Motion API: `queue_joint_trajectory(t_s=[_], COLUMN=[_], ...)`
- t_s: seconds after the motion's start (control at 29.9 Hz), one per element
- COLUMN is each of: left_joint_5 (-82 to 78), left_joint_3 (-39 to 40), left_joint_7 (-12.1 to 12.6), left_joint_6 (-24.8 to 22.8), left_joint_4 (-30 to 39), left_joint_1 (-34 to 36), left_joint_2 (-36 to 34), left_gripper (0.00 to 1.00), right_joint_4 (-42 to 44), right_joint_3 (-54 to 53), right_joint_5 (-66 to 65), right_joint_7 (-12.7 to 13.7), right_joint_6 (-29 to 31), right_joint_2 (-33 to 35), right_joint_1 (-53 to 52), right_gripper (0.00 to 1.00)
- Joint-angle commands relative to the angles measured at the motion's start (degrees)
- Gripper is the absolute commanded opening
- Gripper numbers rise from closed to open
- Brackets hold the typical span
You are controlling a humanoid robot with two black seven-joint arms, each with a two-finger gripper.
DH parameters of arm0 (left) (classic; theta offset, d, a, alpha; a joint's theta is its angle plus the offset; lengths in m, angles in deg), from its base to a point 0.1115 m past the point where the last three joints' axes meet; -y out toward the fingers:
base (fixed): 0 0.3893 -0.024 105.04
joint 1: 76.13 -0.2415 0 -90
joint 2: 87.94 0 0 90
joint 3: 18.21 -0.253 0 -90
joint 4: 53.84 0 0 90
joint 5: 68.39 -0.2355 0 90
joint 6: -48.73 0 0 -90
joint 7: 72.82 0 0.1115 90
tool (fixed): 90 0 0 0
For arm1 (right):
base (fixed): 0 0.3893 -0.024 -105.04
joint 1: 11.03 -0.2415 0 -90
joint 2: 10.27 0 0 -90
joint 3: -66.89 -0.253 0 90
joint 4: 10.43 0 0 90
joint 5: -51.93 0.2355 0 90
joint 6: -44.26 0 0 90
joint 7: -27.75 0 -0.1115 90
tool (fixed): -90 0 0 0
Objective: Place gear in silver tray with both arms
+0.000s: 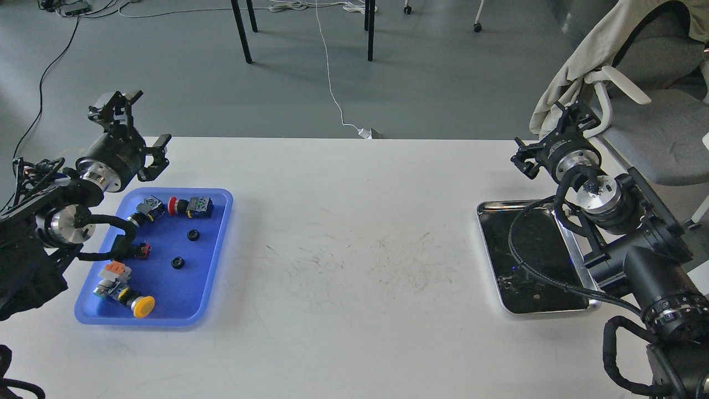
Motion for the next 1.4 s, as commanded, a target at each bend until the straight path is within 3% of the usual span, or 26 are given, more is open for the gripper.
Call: queue_joint_trajectory(t_s=[0.0,0.23,1.37], left_joint_5=[0.0,0.1,0.4], left_joint_3=[0.0,0.1,0.4], left_joint_7=[0.0,0.0,-0.2], left_joint_6=[0.0,-0.1,-0.6], left_joint_4=[0.0,0.1,1.2], left_joint_1=[0.1,0.1,-1.9], left_joint_2=[0.0,-0.3,-2.4], left_gripper=[0.99,0.99,0.99], right_joint_4=[-0.3,-7.1,-5.5], right_joint_3=[0.0,0.2,-0.2], right_joint_5=[0.2,0.5,0.4], right_joint_7=[0.1,0.3,-0.5], right_joint_6=[-1.2,2.4,1.7], right_joint_2=[0.2,0.8,0.7], right_joint_1=[0.1,4.0,3.8], right_gripper=[0.99,0.99,0.99])
